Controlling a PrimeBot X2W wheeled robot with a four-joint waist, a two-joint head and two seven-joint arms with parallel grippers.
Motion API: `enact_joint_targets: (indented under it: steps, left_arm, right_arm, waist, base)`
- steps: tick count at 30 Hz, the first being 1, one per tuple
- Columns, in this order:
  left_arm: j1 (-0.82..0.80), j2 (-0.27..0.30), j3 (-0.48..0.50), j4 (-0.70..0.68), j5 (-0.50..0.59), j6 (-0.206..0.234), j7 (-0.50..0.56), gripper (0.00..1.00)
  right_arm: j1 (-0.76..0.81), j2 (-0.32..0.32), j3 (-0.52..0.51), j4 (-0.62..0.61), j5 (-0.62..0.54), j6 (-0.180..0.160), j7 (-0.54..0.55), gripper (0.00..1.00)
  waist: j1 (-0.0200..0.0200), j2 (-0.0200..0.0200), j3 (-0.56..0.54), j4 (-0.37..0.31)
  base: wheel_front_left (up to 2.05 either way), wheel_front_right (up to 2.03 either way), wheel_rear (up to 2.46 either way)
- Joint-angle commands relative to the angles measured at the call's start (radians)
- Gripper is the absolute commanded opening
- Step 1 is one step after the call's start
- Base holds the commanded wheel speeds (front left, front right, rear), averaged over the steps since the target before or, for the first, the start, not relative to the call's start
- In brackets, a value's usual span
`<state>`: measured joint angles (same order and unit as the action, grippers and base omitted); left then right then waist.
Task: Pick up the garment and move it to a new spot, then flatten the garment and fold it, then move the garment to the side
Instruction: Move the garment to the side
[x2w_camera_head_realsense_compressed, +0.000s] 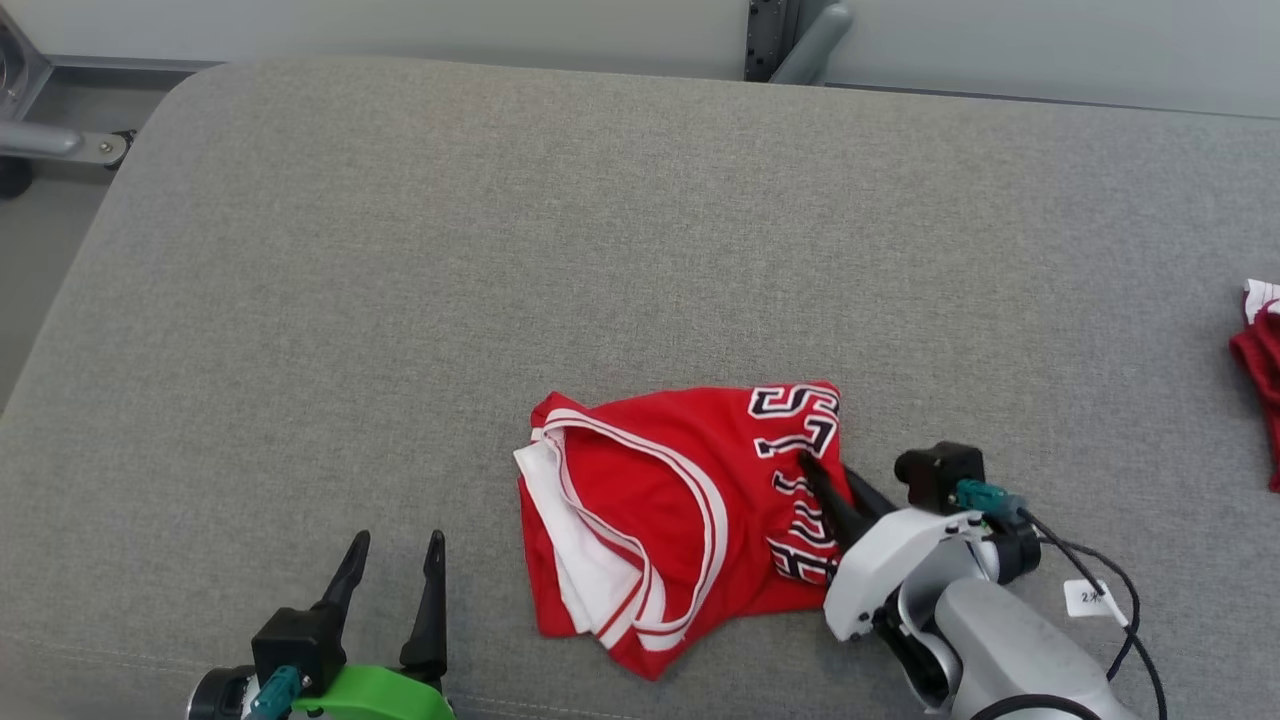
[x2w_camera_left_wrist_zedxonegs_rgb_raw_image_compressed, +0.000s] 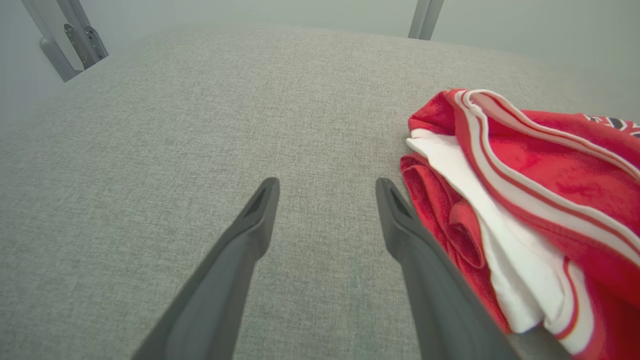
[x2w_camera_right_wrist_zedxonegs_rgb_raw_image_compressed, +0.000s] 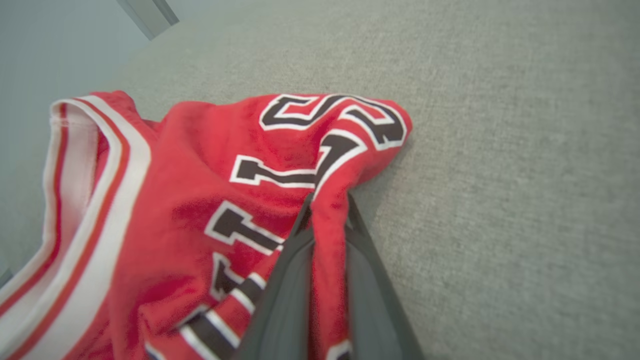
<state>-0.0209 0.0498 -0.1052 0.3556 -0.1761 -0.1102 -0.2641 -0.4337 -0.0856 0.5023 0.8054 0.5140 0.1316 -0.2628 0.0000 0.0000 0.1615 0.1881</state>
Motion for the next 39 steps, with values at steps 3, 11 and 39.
enact_joint_targets:
  steps: [3, 11, 39]
  left_arm:
    - [-0.005, 0.003, -0.001, -0.014, -0.018, -0.002, 0.001, 1.0]
    - [0.015, 0.003, -0.017, -0.034, -0.039, -0.002, 0.001, 1.0]
    - [-0.05, 0.003, -0.065, -0.075, -0.017, -0.007, 0.001, 1.0]
  right_arm:
    - [-0.017, -0.033, -0.055, -0.124, -0.063, -0.002, -0.002, 0.0]
    - [0.014, -0.054, -0.123, -0.325, -0.158, -0.002, -0.002, 0.0]
    - [0.254, -0.027, -0.279, -0.463, -0.178, -0.002, -0.002, 0.0]
  waist:
    - [0.0, 0.0, -0.016, -0.011]
    - [0.0, 0.0, -0.085, -0.072]
    - [0.0, 0.0, -0.089, -0.67]
  base:
    - [0.0, 0.0, 0.0]
    - [0.0, 0.0, 0.0]
    - [0.0, 0.0, 0.0]
